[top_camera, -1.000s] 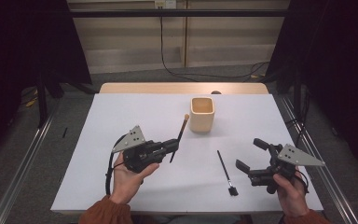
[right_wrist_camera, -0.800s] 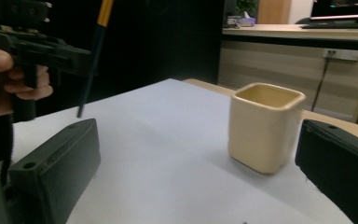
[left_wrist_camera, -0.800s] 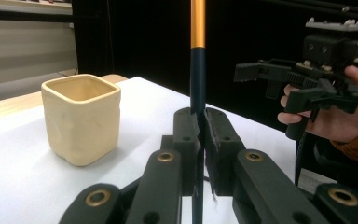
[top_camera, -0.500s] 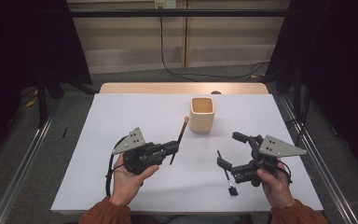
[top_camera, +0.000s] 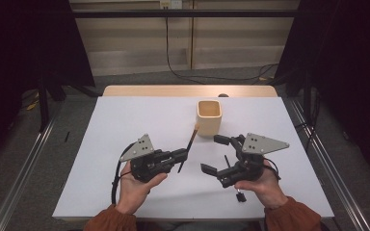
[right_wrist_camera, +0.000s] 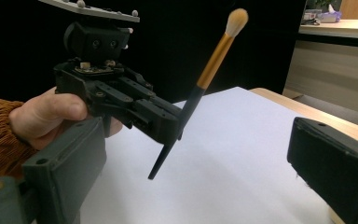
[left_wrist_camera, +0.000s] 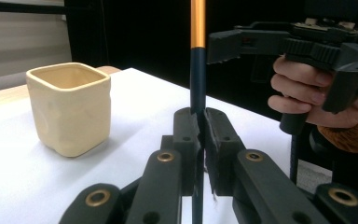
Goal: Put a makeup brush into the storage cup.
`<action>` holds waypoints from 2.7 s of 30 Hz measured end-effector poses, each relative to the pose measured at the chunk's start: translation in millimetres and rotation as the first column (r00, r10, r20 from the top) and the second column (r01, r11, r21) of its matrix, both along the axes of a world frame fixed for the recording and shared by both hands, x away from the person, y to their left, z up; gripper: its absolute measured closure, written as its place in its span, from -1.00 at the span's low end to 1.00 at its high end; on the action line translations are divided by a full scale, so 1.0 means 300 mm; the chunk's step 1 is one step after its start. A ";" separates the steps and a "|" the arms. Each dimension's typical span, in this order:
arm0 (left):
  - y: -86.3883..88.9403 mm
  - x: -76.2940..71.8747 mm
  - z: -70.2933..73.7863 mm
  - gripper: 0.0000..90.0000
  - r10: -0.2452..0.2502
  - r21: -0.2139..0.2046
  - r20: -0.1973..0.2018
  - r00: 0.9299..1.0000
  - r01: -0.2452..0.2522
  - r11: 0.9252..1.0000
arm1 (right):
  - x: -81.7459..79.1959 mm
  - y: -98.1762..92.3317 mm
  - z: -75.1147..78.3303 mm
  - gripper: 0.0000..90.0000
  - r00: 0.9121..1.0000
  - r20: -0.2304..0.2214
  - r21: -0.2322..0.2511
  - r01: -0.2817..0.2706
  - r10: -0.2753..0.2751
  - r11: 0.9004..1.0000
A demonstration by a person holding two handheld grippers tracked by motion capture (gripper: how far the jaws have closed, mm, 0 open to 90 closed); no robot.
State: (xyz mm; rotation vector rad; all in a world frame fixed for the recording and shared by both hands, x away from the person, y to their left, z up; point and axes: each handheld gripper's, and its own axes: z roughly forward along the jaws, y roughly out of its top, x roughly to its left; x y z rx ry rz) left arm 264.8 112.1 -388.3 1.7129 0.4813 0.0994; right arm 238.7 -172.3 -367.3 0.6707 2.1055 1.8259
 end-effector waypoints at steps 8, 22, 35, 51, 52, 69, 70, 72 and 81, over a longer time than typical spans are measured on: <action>-0.010 0.006 -0.015 0.86 -0.011 0.012 -0.004 1.000 0.011 1.000 | 0.054 0.061 0.027 -1.00 1.000 -0.011 -0.009 -0.015 0.015 1.000; -0.015 0.006 -0.024 0.86 -0.016 0.020 -0.011 1.000 0.017 1.000 | 0.097 0.079 0.008 -0.32 0.998 -0.040 0.010 -0.041 0.042 0.999; -0.028 0.009 -0.038 0.86 -0.028 0.035 -0.020 0.999 0.029 0.999 | 0.123 0.063 -0.028 0.58 0.991 -0.118 0.040 -0.064 0.068 0.997; -0.028 0.013 -0.059 0.90 -0.025 0.034 -0.014 1.000 0.026 0.999 | 0.115 0.066 -0.020 0.86 0.986 -0.138 0.040 -0.089 0.094 0.995; -0.026 0.014 -0.060 0.85 -0.022 0.032 -0.014 1.000 0.023 0.999 | 0.114 0.067 -0.020 0.87 0.986 -0.138 0.039 -0.089 0.094 0.995; -0.003 0.013 -0.053 -0.52 0.107 0.023 0.011 0.994 -0.108 0.994 | 0.106 0.065 -0.007 0.86 0.989 -0.107 0.055 -0.100 0.105 0.994; 0.001 0.014 -0.052 -0.61 0.111 0.025 0.010 0.994 -0.111 0.993 | 0.107 0.063 -0.006 0.86 0.989 -0.106 0.056 -0.097 0.103 0.994; 0.009 0.015 -0.052 -0.75 0.129 0.037 -0.004 0.992 -0.128 0.991 | 0.109 0.060 -0.005 0.86 0.989 -0.106 0.058 -0.094 0.100 0.994; 0.090 0.025 -0.054 -0.97 0.181 0.057 0.003 0.984 -0.180 0.982 | 0.111 0.050 -0.004 0.86 0.991 -0.101 0.057 -0.082 0.088 0.995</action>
